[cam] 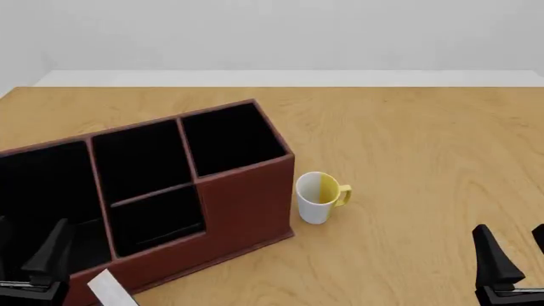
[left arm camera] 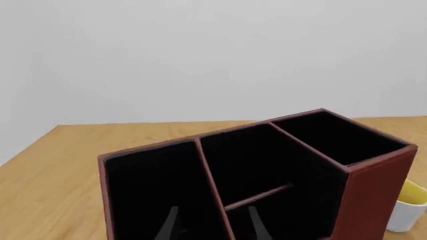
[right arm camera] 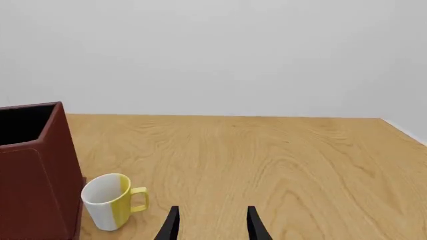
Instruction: Pick up the book and place it in the front compartment of the caddy.
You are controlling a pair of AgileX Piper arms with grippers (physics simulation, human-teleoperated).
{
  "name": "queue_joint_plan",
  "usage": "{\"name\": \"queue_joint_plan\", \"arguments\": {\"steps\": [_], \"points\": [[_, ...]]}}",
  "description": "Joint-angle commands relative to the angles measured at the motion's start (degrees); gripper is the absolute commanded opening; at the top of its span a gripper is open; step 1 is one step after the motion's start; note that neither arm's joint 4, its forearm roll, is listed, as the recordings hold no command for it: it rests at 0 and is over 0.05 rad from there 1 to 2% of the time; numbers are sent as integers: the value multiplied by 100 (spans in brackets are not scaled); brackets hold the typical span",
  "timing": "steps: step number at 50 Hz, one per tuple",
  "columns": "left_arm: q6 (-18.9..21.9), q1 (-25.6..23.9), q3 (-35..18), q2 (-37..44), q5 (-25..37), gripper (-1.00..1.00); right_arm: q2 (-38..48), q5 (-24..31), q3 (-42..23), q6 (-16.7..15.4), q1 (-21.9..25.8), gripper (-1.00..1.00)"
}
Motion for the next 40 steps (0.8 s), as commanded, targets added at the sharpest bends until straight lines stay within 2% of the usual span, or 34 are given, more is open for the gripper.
{"name": "queue_joint_plan", "arguments": {"steps": [1, 6, 10, 11, 12, 21, 25, 30, 31, 33, 36, 40], "points": [[-63, -375, -200, 1051, -697, 100, -2, 15, -9, 9, 4, 100], [485, -805, -360, 1135, -649, 100, -1, 11, -1, 17, 4, 100], [598, -1205, -479, 1308, -538, 100, -3, 7, -4, 1, 5, 100], [756, -1188, -483, 1361, -554, 100, -2, 11, -1, 14, 4, 100], [939, -1413, -497, 1219, -448, 100, -2, 6, 2, 10, 4, 100], [870, -2300, -1240, 1055, 720, 100, -3, 4, -2, -7, 6, 100], [1237, -2454, -1419, 1046, 955, 100, -4, 11, -10, -12, 7, 100], [1494, -2888, -1585, 1387, 1104, 100, -2, 2, 2, -4, 6, 100], [1496, -3007, -1644, 1396, 1172, 100, -2, -1, 1, -13, 7, 100], [1219, -3480, -1868, 1602, 1451, 100, -1, 7, -2, 0, 6, 100], [1538, -3703, -1951, 1726, 1589, 100, -1, 2, 1, -6, 7, 100], [1482, -4015, -2172, 1811, 1853, 100, -1, 16, -8, 6, 6, 100]]}}
